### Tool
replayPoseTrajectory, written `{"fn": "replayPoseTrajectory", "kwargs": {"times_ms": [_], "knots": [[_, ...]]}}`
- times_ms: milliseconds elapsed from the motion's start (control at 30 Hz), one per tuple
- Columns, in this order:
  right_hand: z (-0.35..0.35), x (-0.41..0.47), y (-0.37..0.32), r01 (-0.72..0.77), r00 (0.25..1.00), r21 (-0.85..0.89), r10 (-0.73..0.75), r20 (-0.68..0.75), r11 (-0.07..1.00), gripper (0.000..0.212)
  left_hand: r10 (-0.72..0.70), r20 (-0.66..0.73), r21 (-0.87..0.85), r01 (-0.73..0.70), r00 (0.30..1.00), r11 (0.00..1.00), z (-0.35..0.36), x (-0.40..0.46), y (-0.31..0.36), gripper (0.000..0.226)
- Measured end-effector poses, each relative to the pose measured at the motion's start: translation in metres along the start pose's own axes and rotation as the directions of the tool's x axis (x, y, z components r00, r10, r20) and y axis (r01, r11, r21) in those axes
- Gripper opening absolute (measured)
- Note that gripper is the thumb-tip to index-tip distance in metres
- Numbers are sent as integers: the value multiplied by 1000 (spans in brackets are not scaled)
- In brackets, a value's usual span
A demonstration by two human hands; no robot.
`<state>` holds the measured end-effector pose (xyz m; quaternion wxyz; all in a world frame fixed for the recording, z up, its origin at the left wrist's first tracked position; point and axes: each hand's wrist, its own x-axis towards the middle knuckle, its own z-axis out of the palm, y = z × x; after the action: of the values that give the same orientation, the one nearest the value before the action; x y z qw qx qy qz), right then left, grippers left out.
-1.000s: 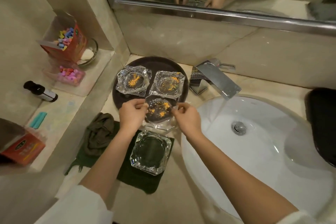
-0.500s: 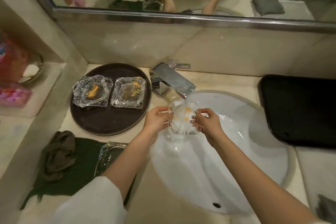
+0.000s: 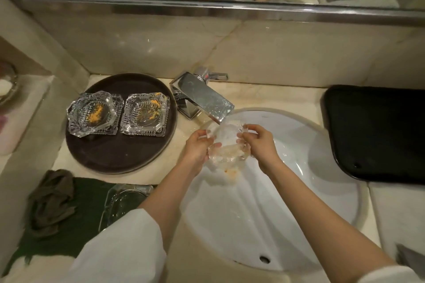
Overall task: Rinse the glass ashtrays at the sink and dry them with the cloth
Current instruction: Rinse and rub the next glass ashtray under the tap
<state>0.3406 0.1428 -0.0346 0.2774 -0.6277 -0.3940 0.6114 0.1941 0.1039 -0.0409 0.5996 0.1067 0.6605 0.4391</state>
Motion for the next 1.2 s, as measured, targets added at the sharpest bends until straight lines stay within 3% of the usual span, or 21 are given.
{"fn": "replayPoseTrajectory", "kwargs": {"times_ms": [200,333,467,700,833,933,1000,1200], "knots": [[-2,3,-1,83,996,-111,-87,-30,990,19,21,-27,152,-17,999,988,9,2,-4,36],[-2,7,2,-30,997,-146,20,-70,989,22,5,-20,187,-2,1000,982,9,2,-2,42],[1,7,7,-92,995,-160,84,-56,983,23,61,18,265,-64,998,962,5,3,2,31],[6,9,11,-26,996,-140,14,-92,990,16,164,49,248,-171,985,954,4,0,-3,12],[12,7,6,32,995,-55,-37,-98,998,18,147,65,136,-155,987,979,4,-4,-2,41],[16,4,2,88,987,-123,-102,-121,989,16,109,83,104,-117,991,988,3,-7,-1,46],[16,4,-1,110,983,-181,-134,-124,977,16,97,85,119,-107,992,987,4,-9,-2,36],[22,3,-3,69,986,-282,-109,-129,957,13,128,29,182,-131,991,975,13,-9,-9,28]]}}
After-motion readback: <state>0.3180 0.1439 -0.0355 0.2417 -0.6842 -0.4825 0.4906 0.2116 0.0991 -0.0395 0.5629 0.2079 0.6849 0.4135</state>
